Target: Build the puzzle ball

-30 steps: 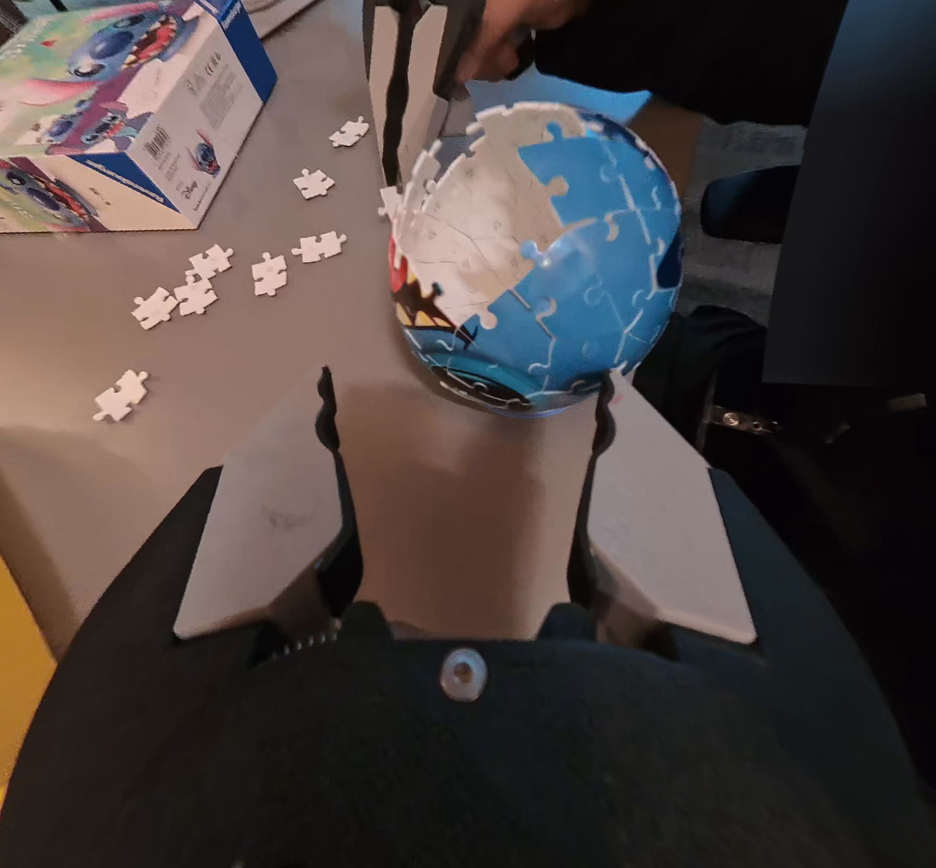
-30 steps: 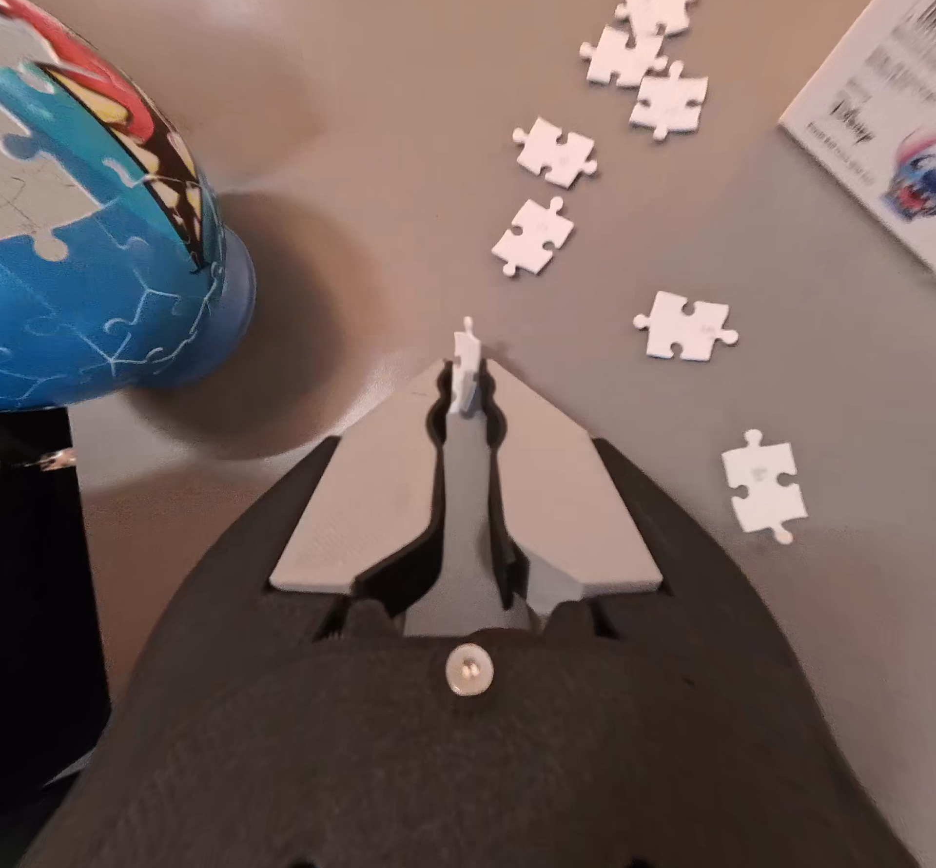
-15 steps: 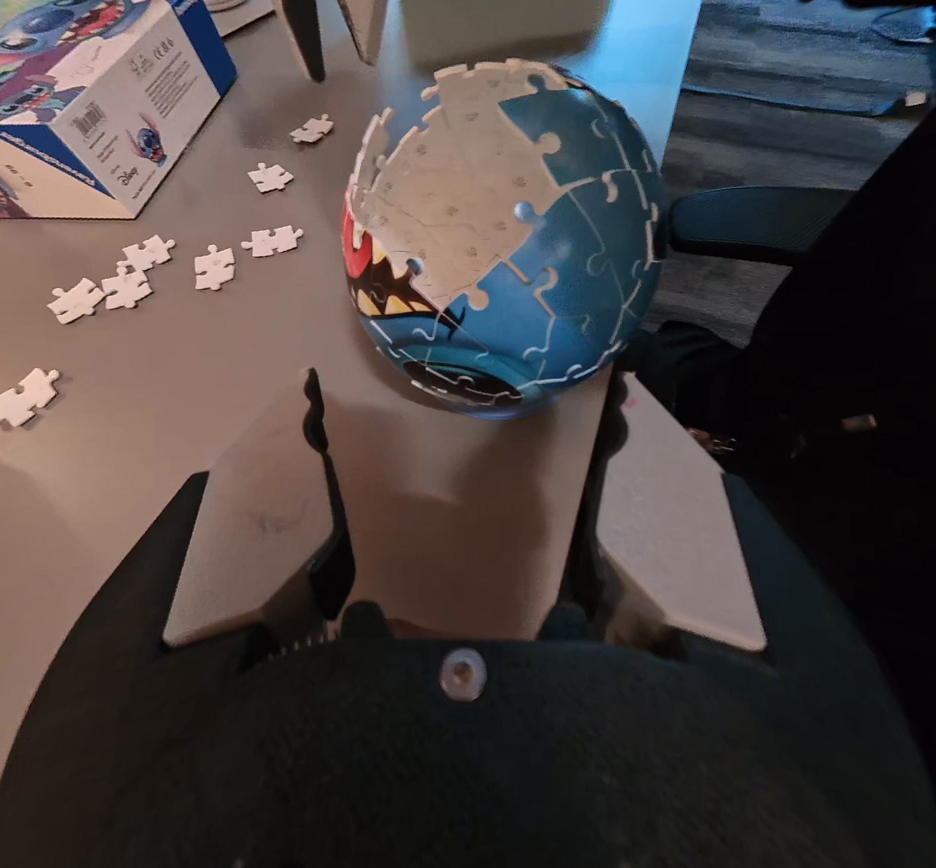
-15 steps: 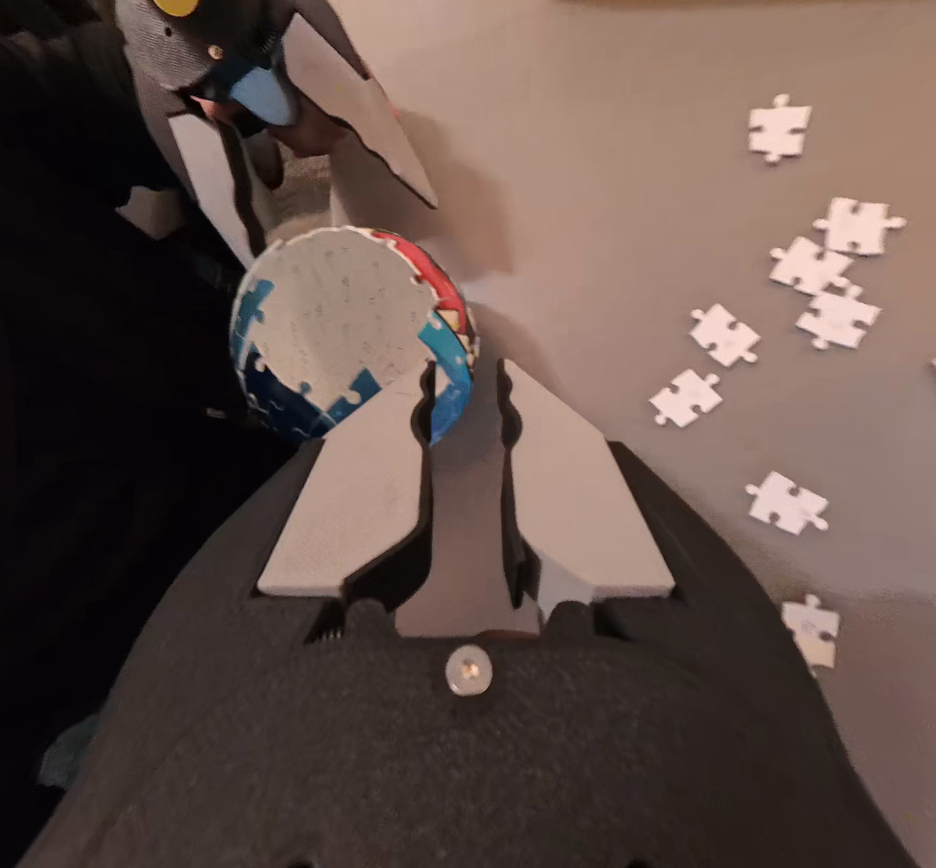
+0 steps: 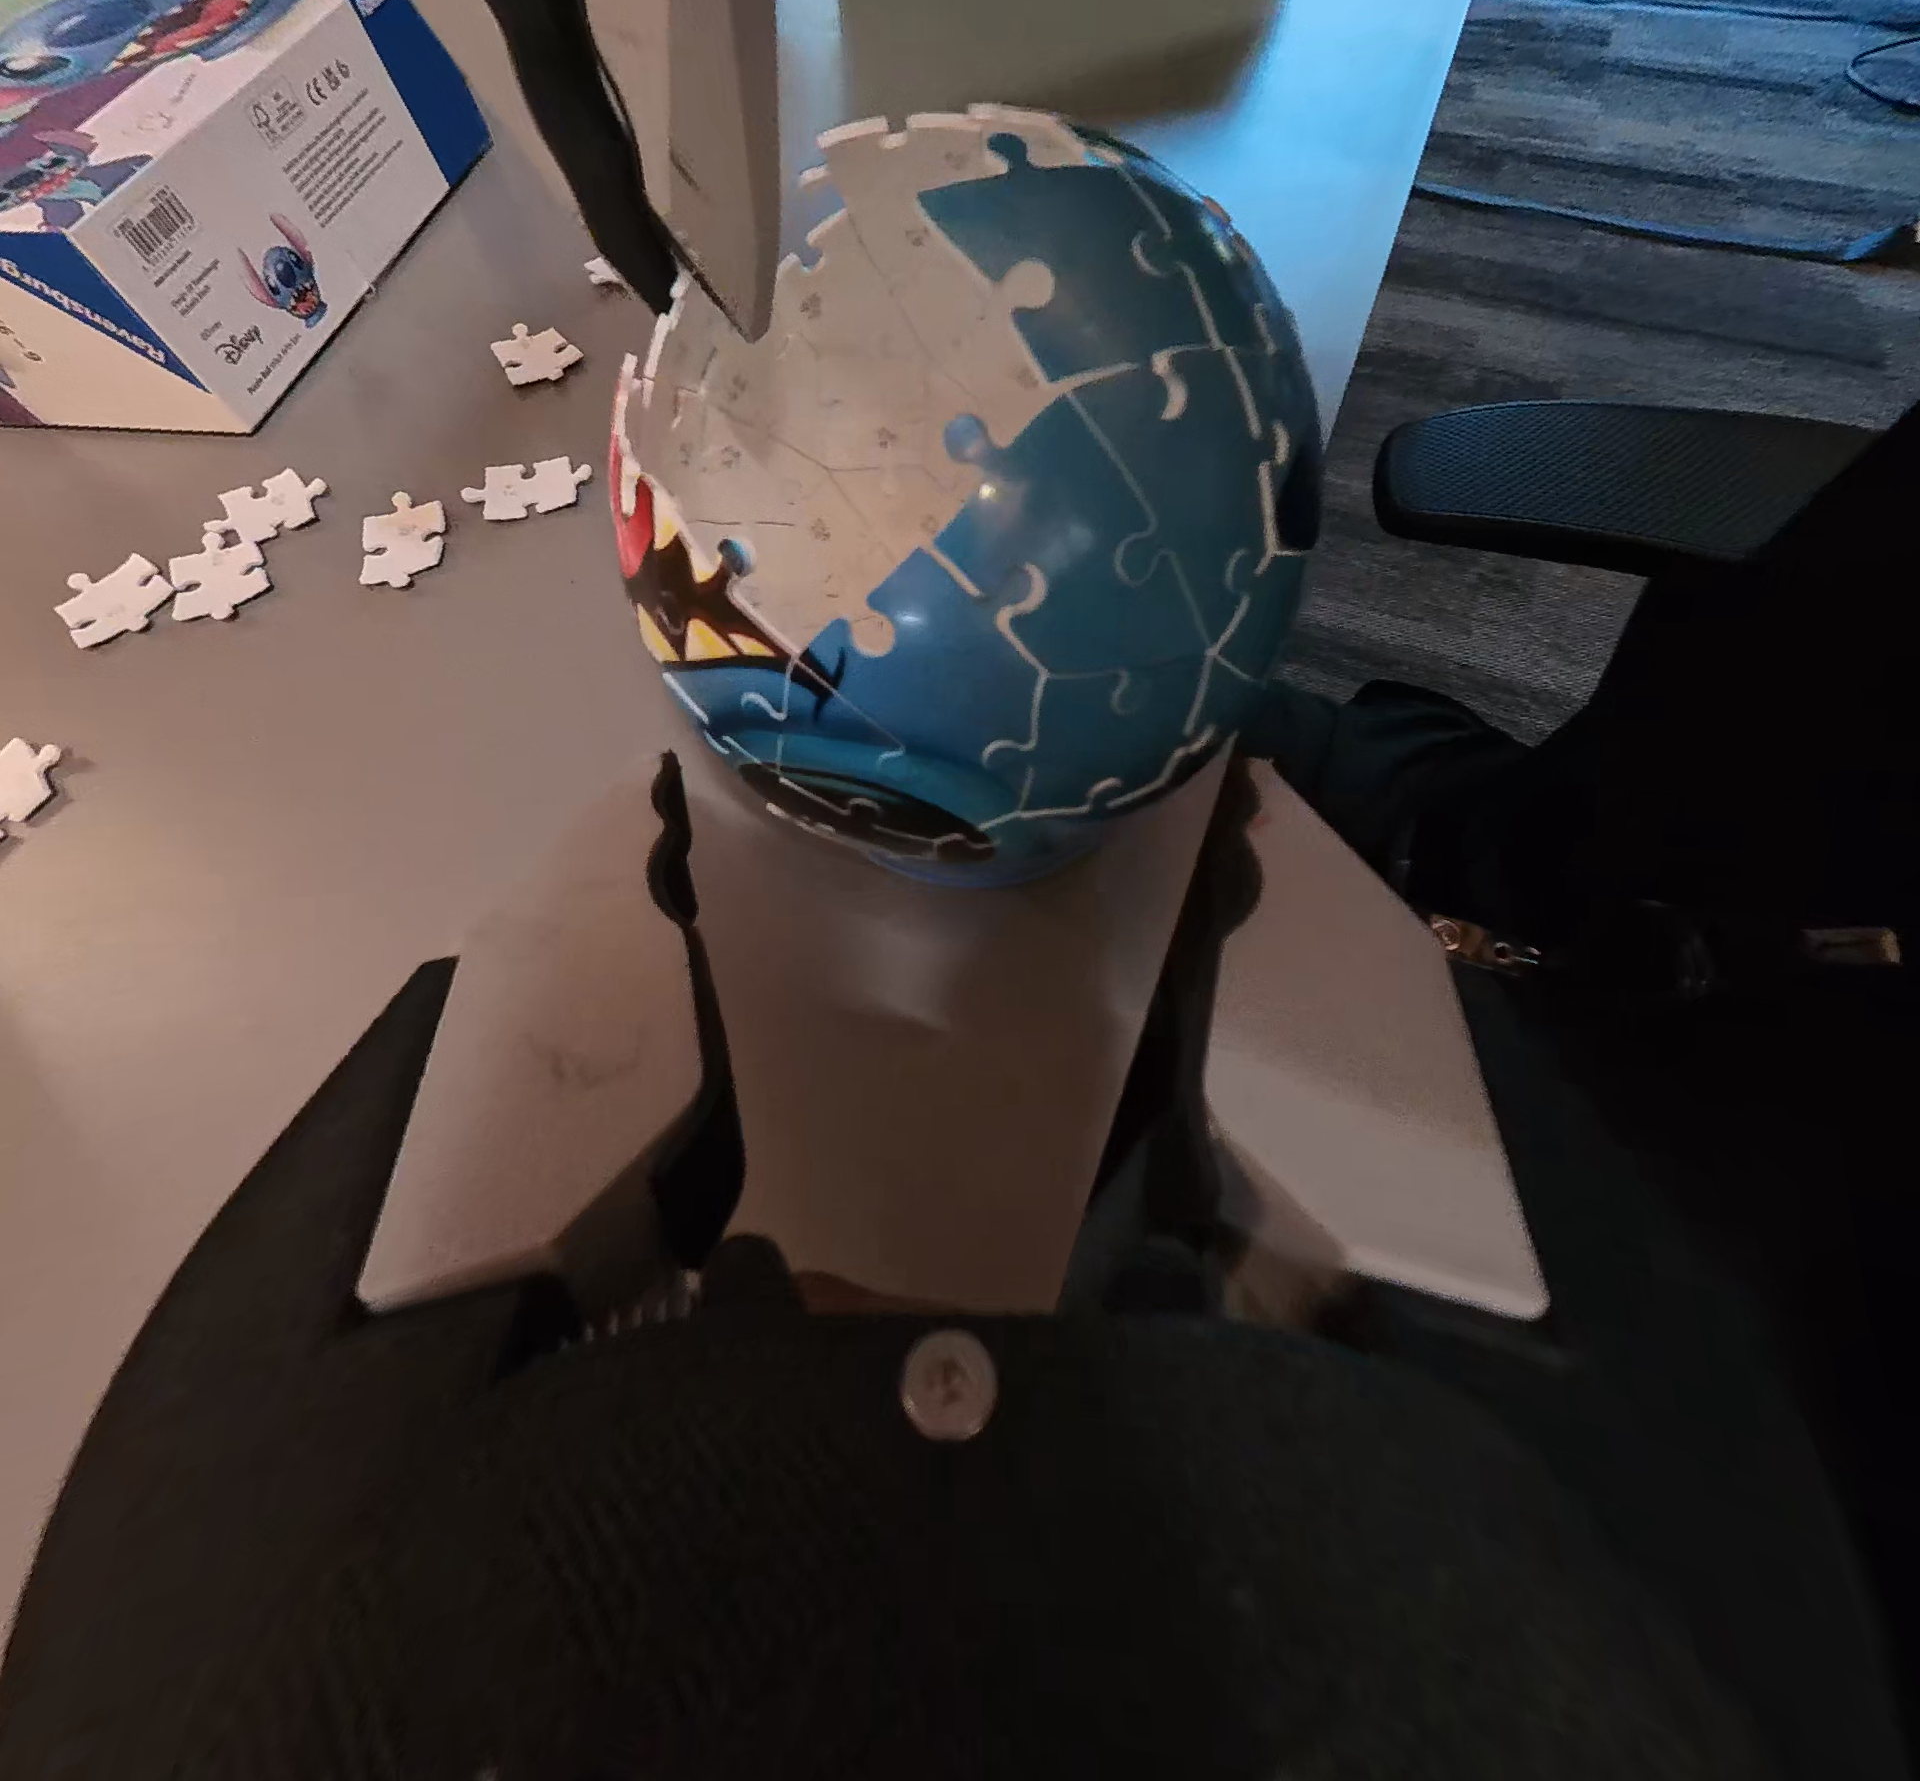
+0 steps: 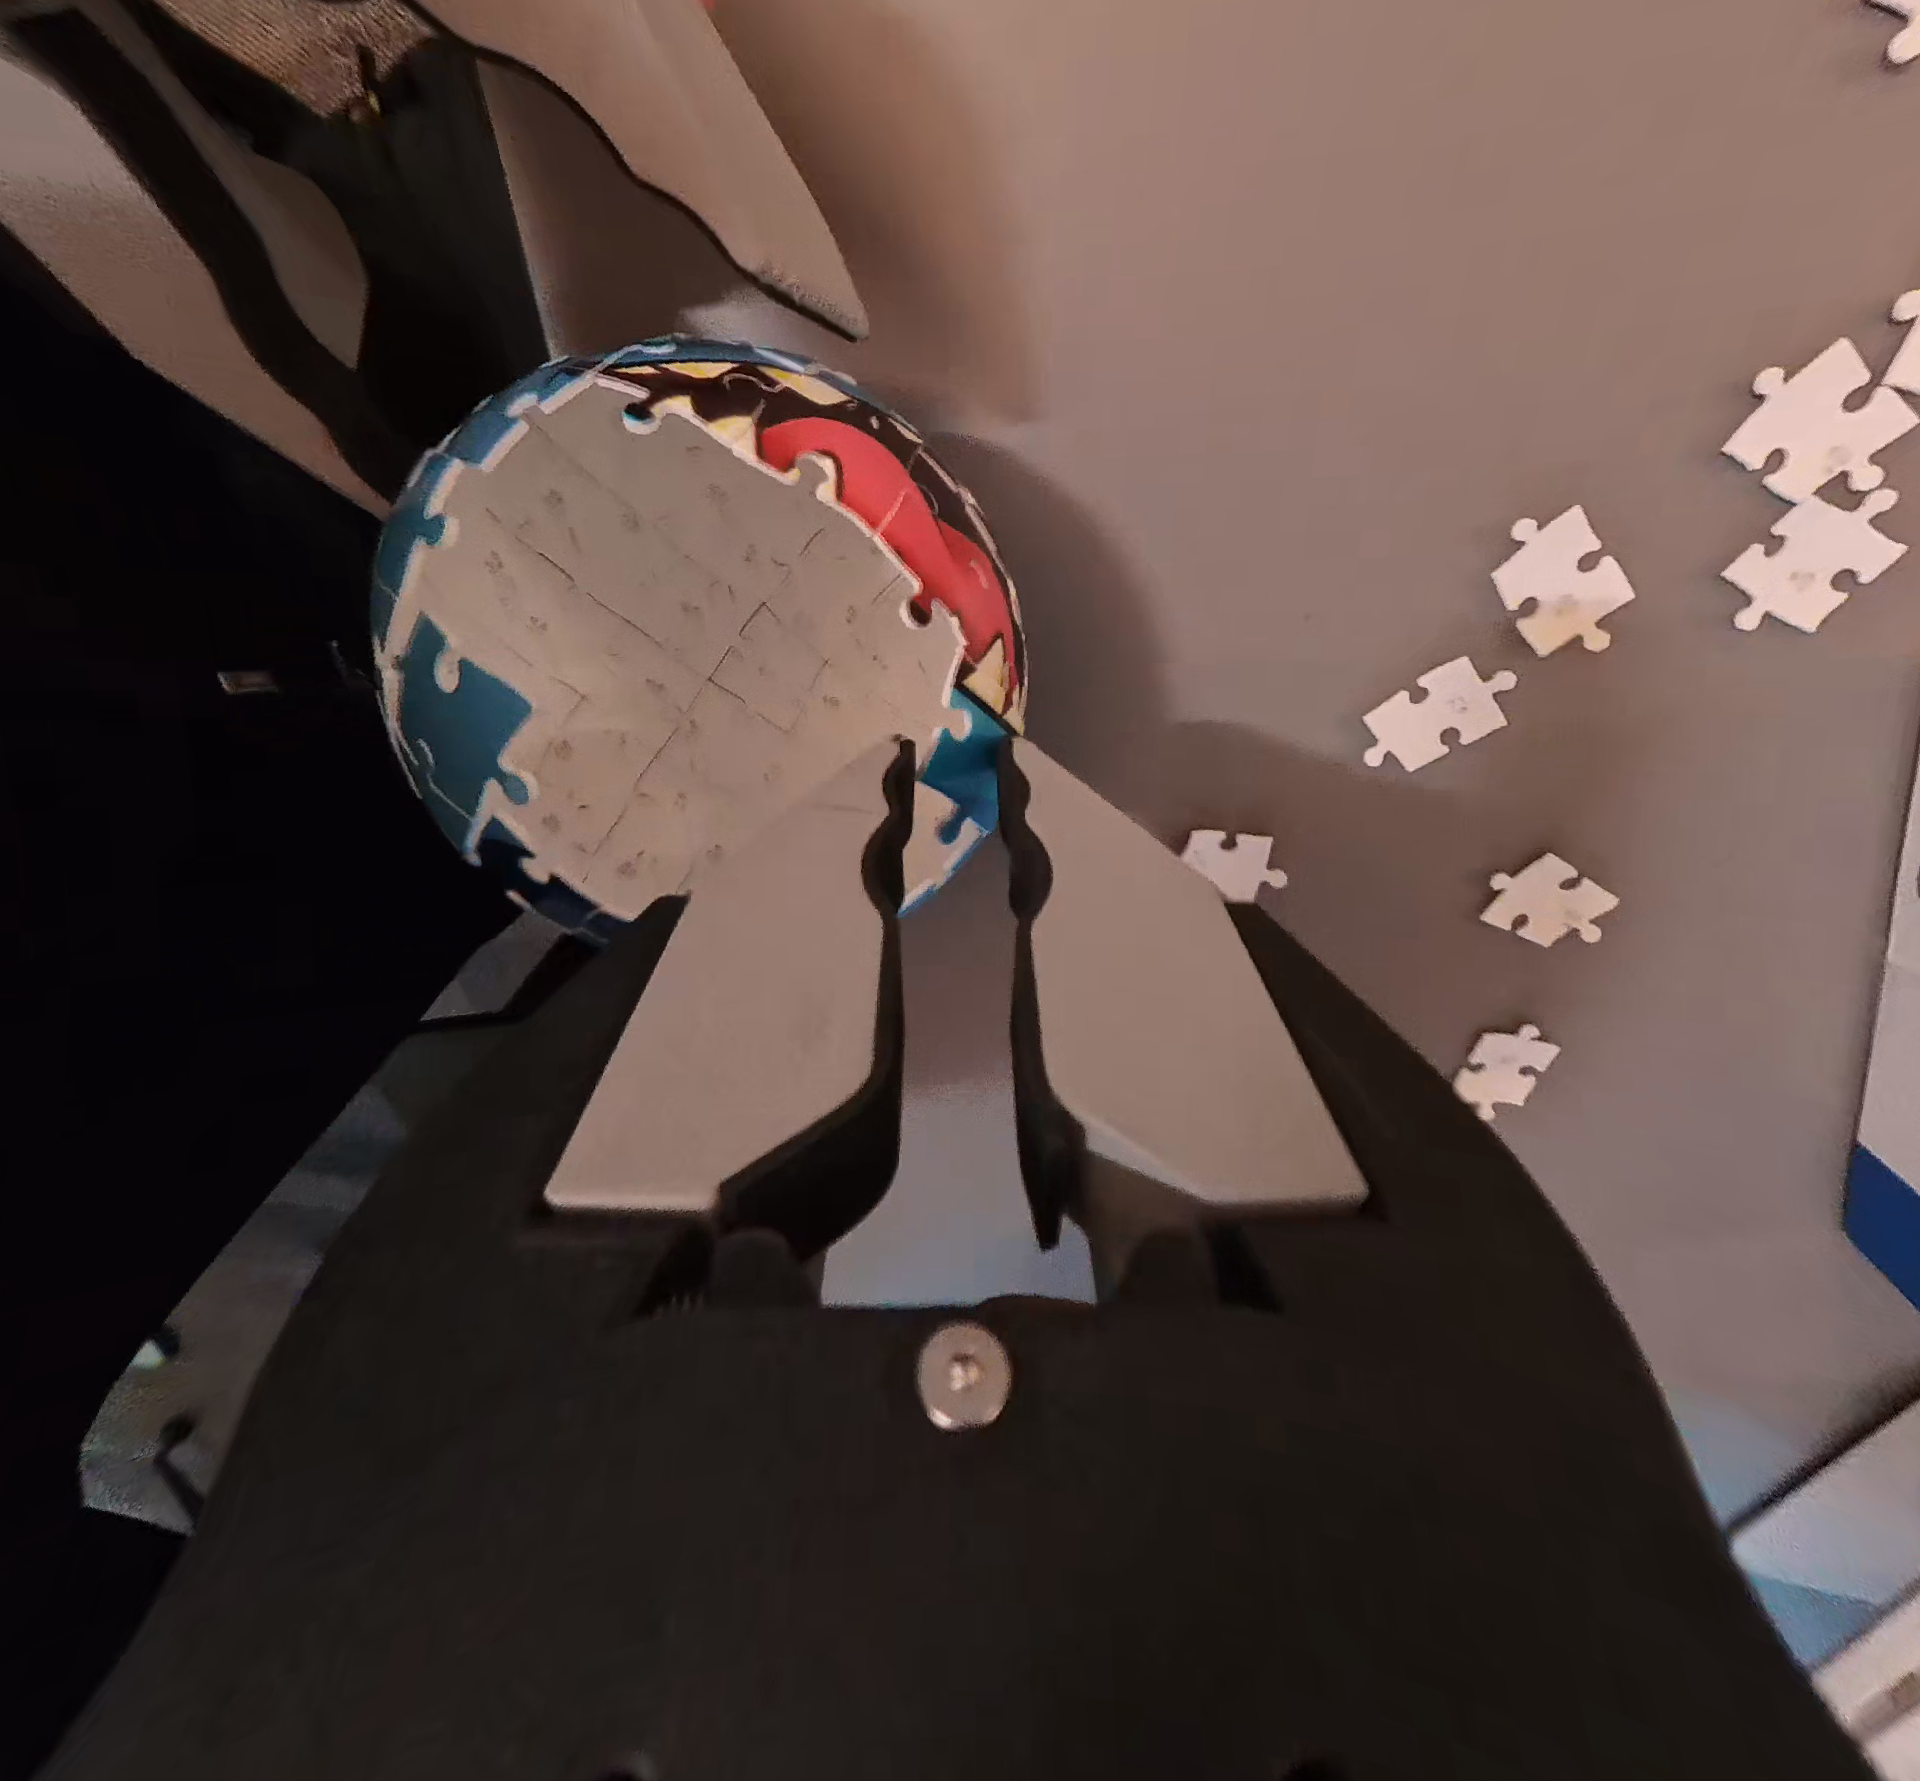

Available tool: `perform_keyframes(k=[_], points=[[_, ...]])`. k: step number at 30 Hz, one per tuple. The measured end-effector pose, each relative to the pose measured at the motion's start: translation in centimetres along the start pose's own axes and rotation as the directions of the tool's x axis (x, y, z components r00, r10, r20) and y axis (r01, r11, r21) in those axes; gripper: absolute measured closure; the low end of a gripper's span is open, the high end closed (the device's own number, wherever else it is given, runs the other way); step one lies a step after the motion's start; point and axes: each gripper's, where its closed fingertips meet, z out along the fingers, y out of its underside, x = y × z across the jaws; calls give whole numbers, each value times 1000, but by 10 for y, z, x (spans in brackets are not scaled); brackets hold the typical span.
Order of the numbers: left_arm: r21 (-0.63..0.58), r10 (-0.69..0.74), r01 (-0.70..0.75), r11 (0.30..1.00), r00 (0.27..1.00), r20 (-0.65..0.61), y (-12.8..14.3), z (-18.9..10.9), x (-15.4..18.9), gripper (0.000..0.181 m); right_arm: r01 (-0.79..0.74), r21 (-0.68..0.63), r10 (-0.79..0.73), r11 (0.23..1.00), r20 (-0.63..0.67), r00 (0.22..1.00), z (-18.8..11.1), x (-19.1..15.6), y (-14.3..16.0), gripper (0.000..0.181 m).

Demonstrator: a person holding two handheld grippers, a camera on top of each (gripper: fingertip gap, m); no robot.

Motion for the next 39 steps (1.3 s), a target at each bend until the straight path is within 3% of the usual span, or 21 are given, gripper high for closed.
perform_keyframes(k=[14,22,39], points=[[7,-8,8,1000,1000,-9,2,2,5,85,-15,-179,7,984,-48,999,3,2,11,169],[-10,17,-17,1000,998,58,3,4,3,86,-37,-219,34,975,-14,999,8,3,16,167],[-11,31,-30,999,990,139,2,10,5,87,-2,-273,-30,962,-114,993,11,8,20,176]])
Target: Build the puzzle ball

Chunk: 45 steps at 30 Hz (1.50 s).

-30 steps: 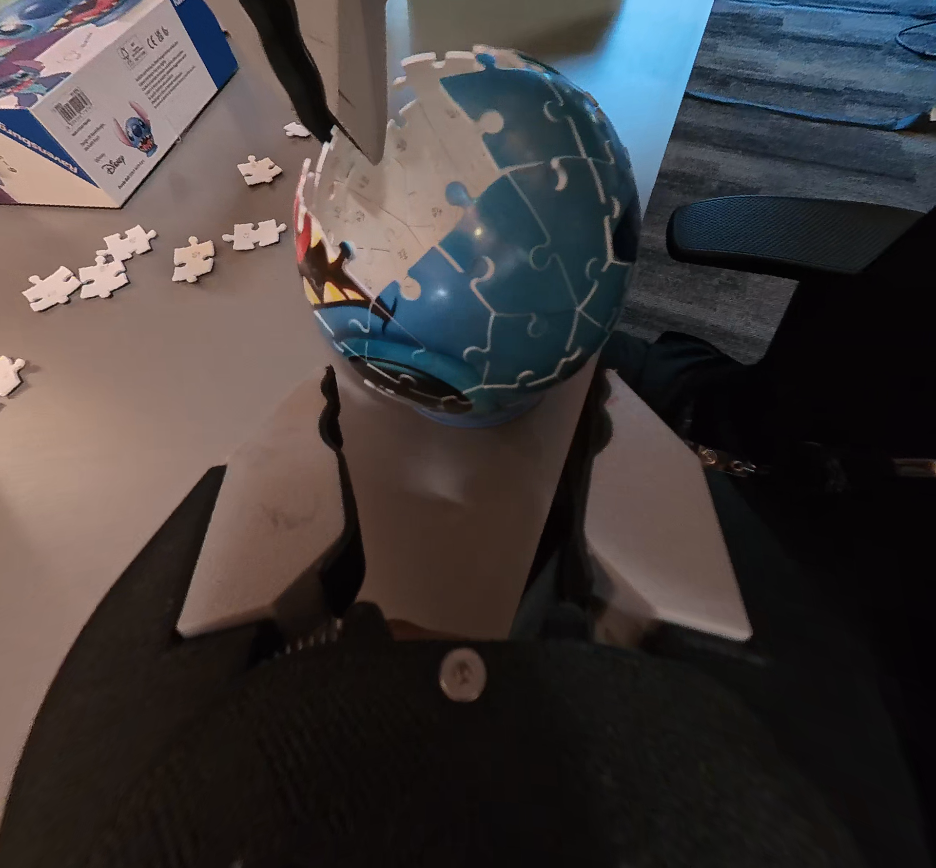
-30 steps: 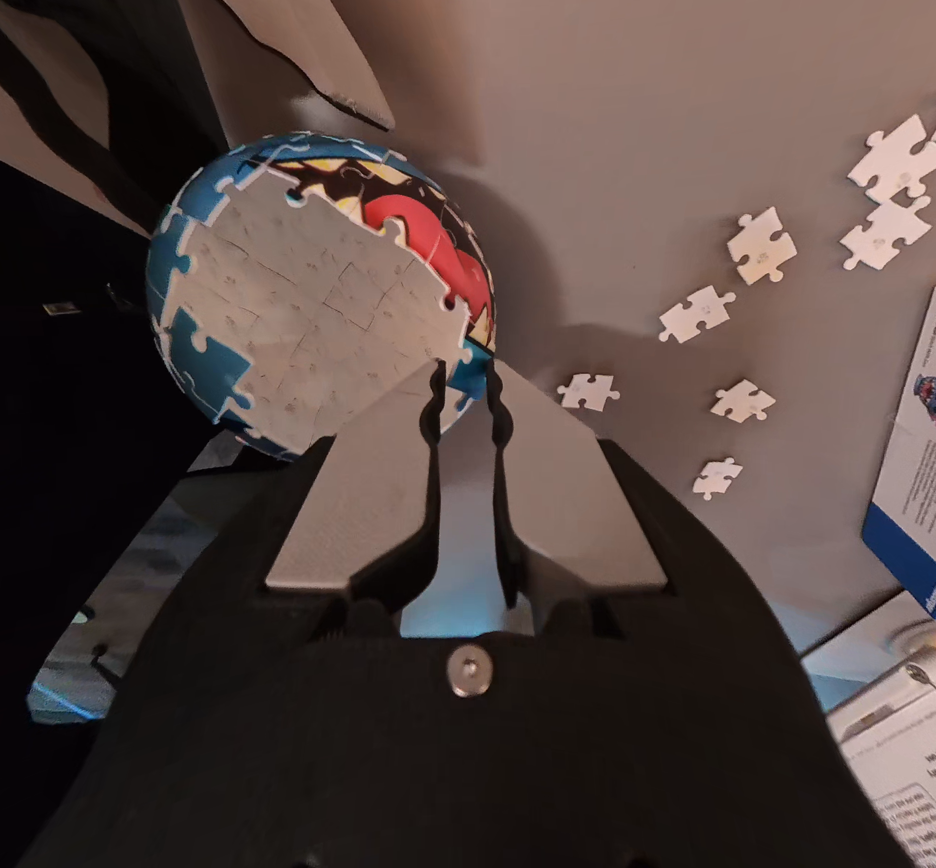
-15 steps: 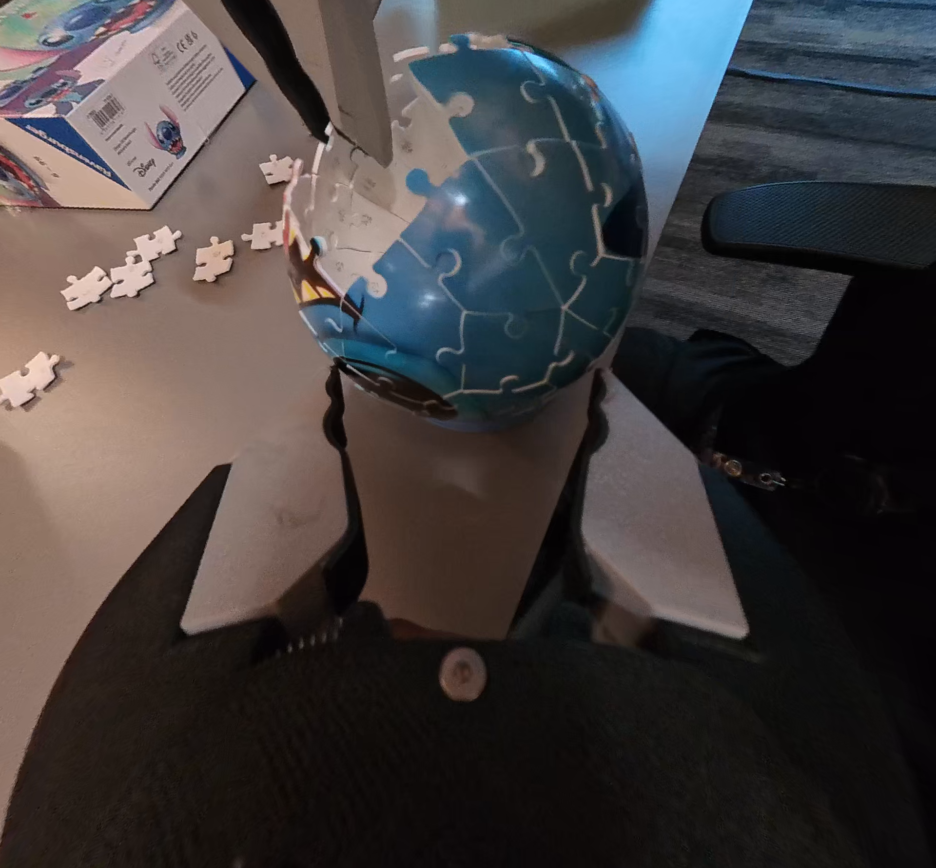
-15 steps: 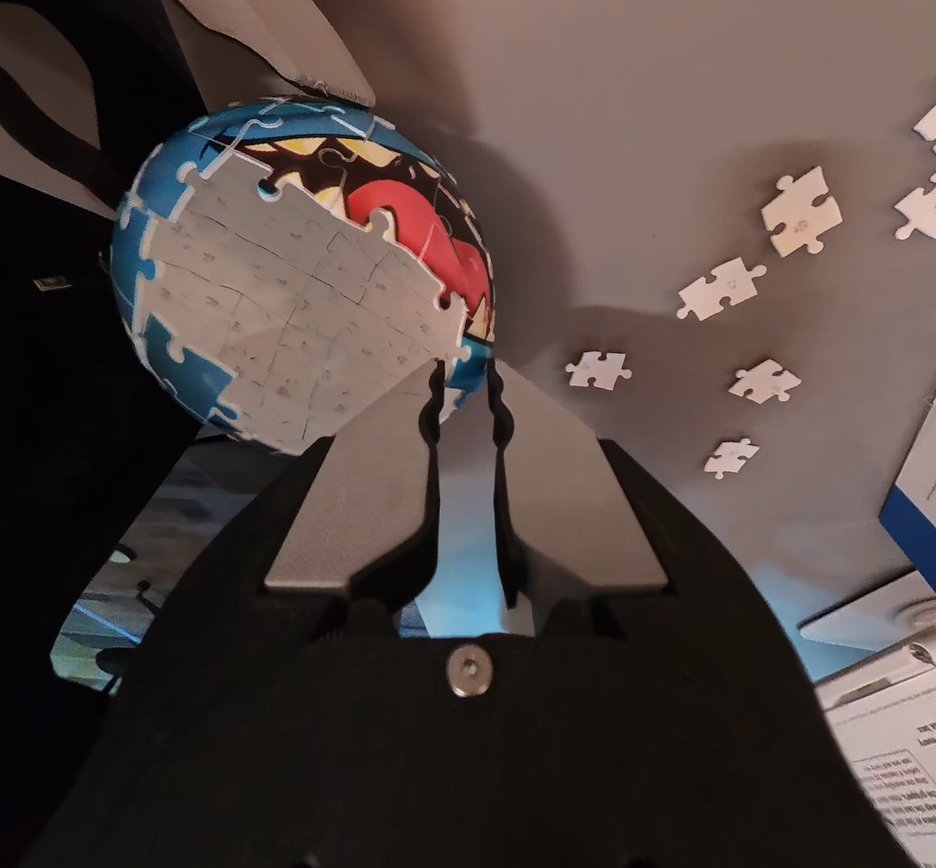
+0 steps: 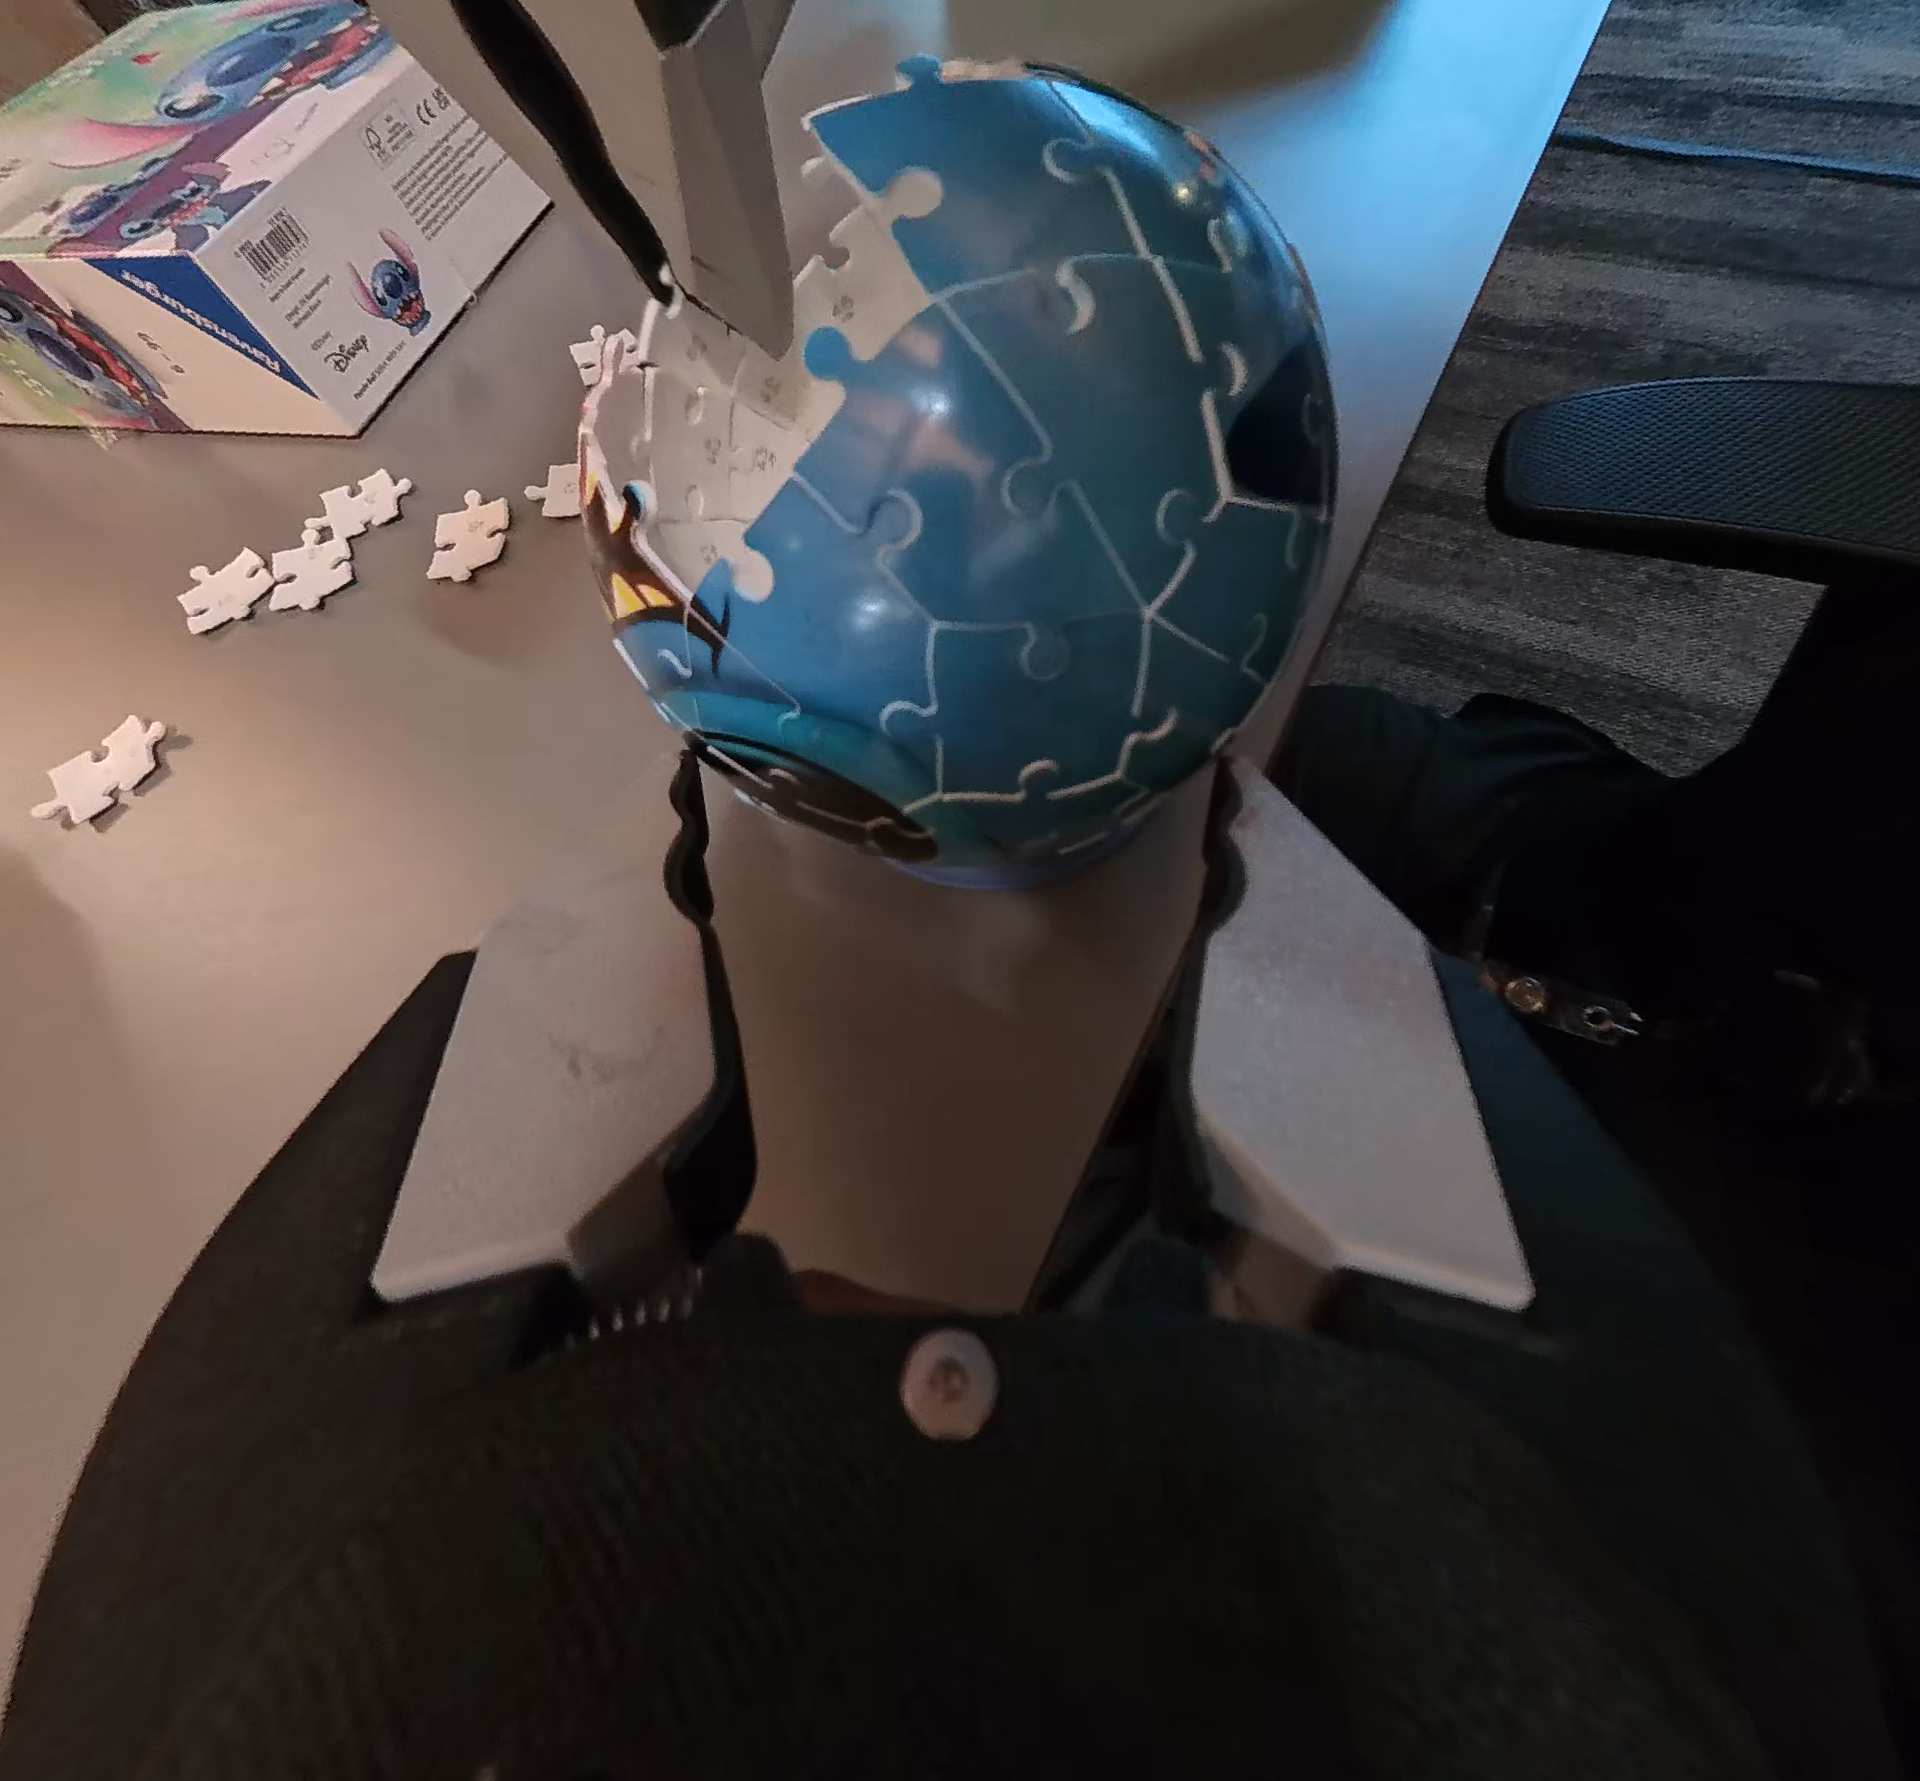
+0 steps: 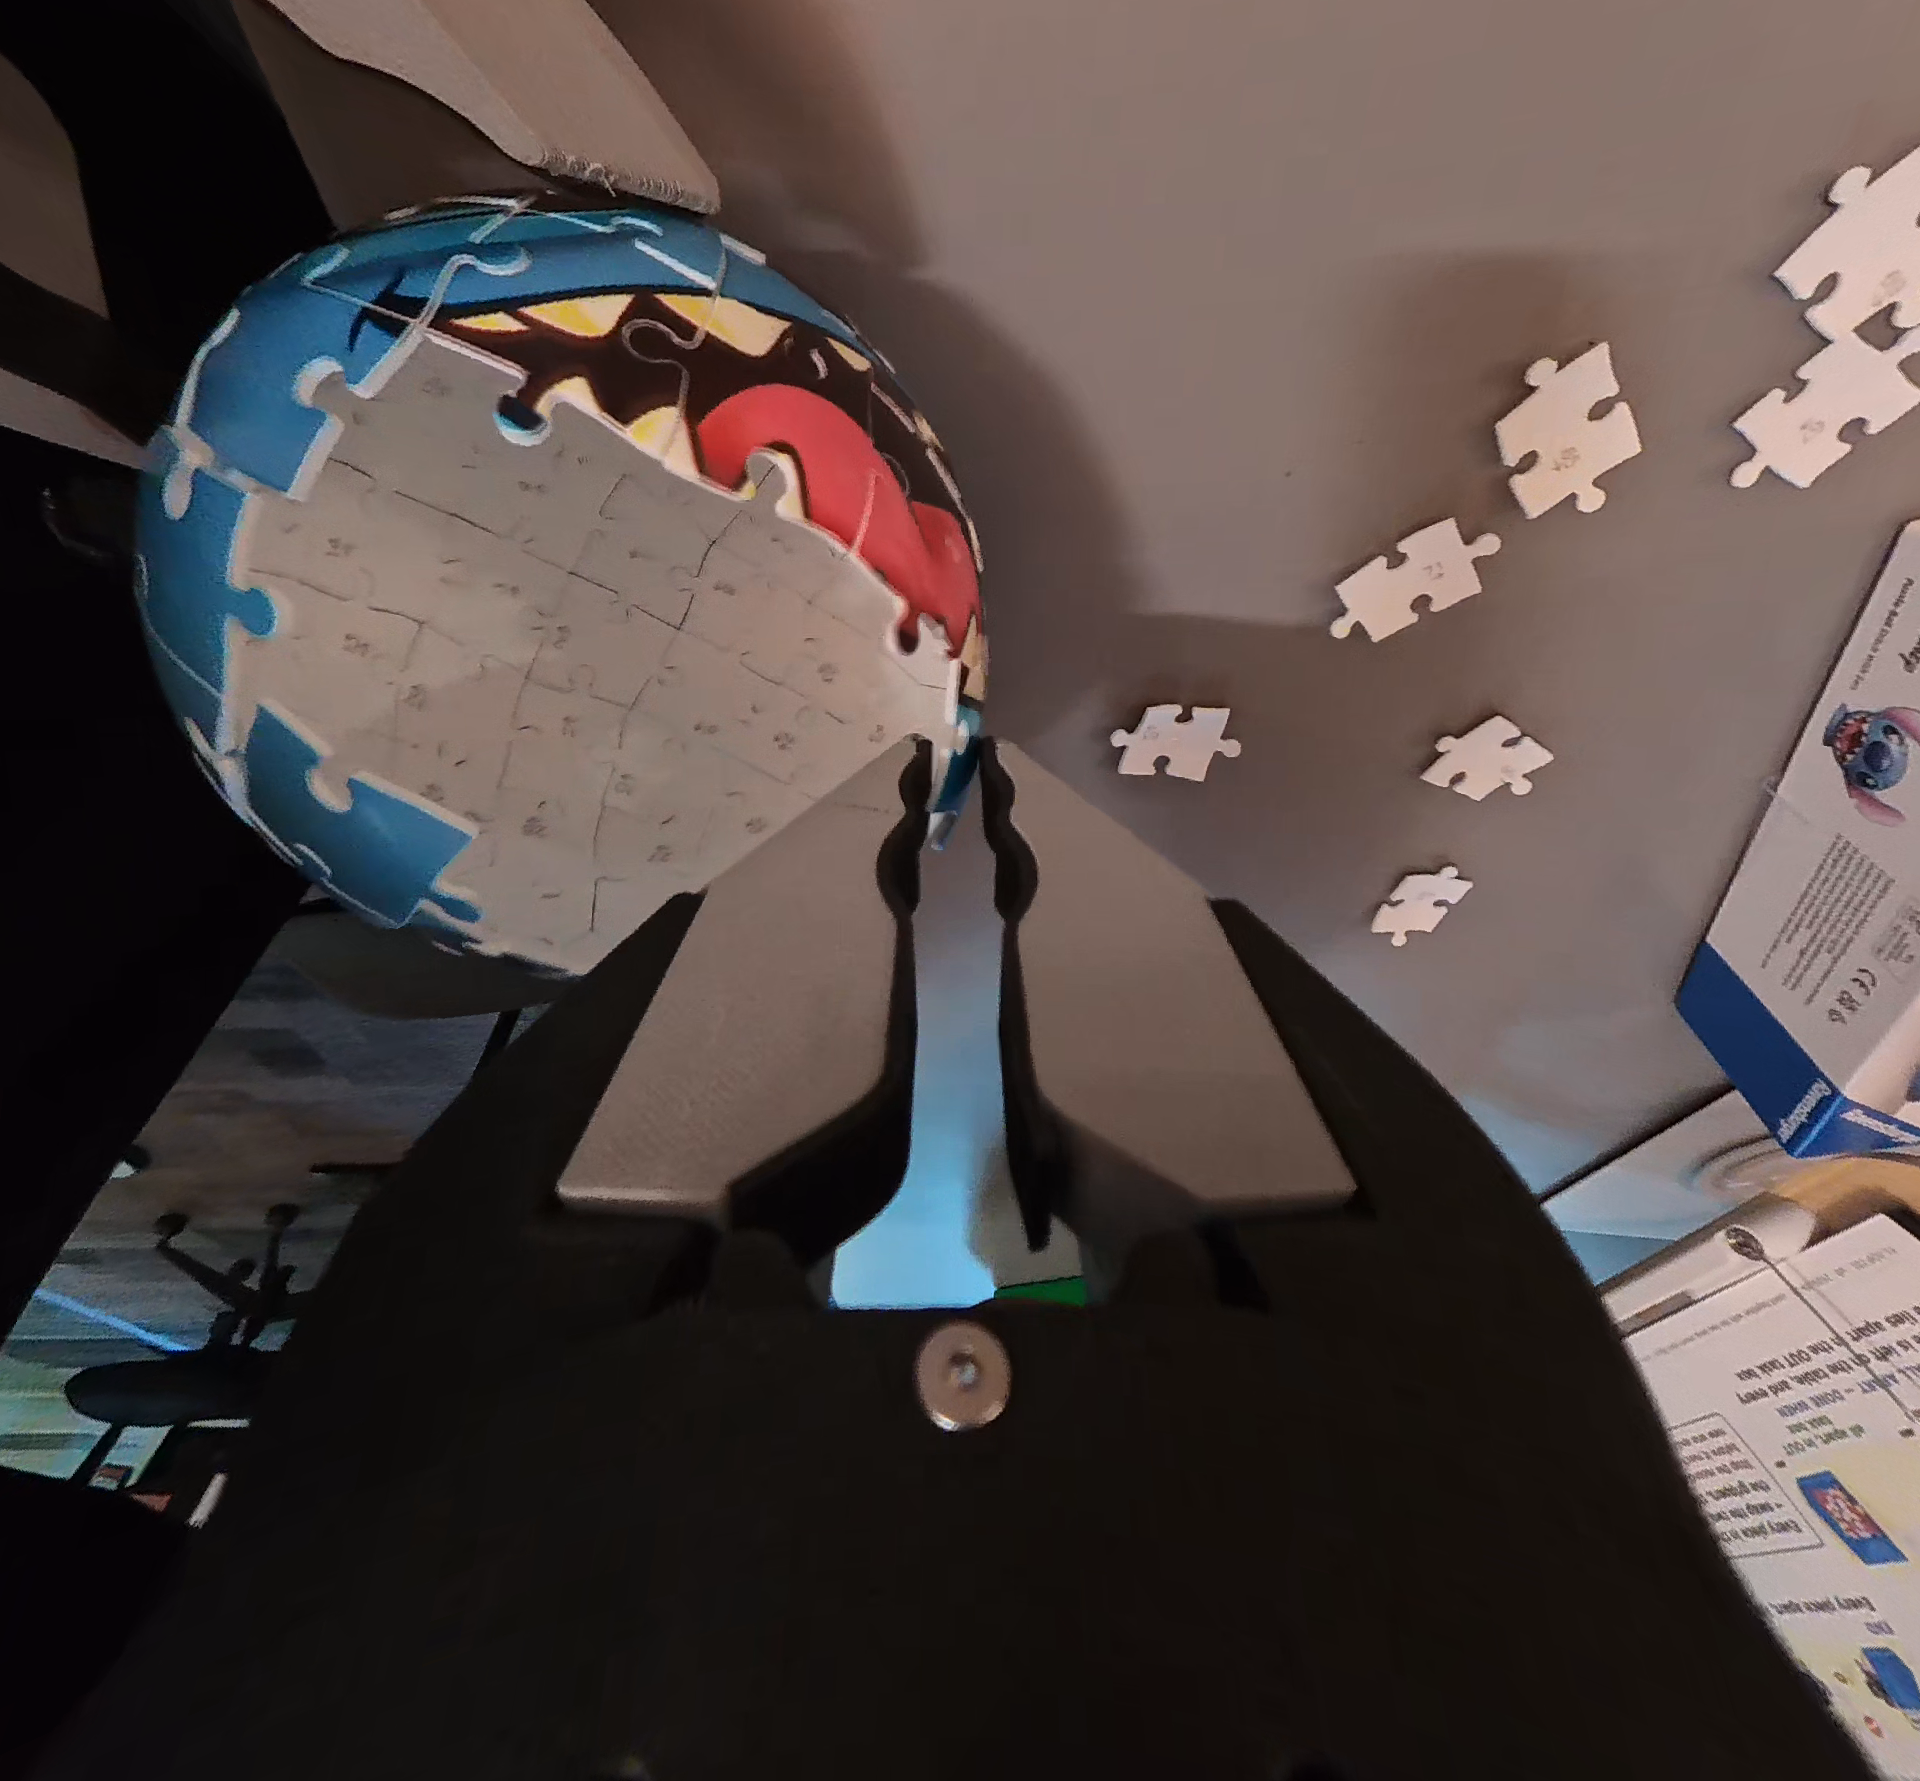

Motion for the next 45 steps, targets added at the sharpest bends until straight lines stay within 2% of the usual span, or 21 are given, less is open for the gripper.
perform_keyframes(k=[20,28,37,45], points=[[31,37,-39,999,996,80,-6,1,1,82,83,38,-76,996,-162,984,1,5,-3,181],[89,30,-42,995,991,127,-13,4,6,77,122,78,-101,989,-231,968,3,5,-7,181],[108,43,-59,992,988,152,-17,4,6,75,134,125,-99,983,-250,963,3,4,-11,181],[122,46,-64,990,988,146,-18,5,9,76,111,103,-90,988,-184,979,5,3,-8,181]])
